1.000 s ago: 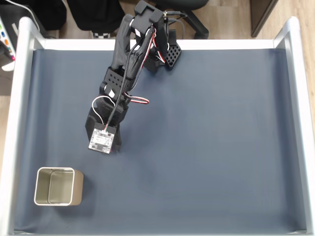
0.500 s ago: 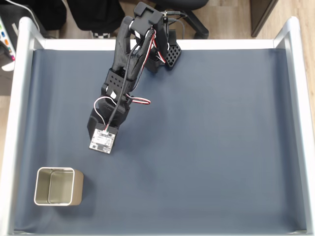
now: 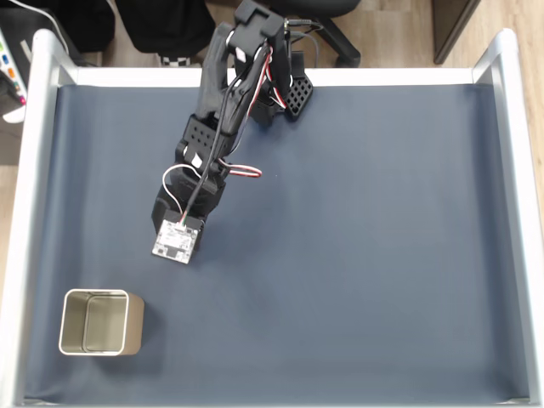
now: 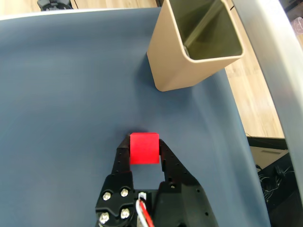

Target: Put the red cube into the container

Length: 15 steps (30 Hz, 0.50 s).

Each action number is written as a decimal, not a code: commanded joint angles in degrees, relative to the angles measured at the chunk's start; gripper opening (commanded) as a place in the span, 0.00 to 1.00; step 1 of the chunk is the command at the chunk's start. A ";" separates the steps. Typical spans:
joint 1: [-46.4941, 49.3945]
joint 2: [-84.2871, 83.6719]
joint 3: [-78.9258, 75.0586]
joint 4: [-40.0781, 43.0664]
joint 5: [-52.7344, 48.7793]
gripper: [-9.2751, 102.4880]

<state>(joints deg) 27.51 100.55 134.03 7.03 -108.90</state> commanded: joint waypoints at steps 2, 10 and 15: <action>-1.58 9.23 -2.72 6.50 3.52 0.08; -2.90 16.35 -17.40 27.51 10.37 0.08; -1.76 11.69 -34.28 37.00 12.13 0.08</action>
<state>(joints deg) 25.14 112.41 108.90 40.69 -97.65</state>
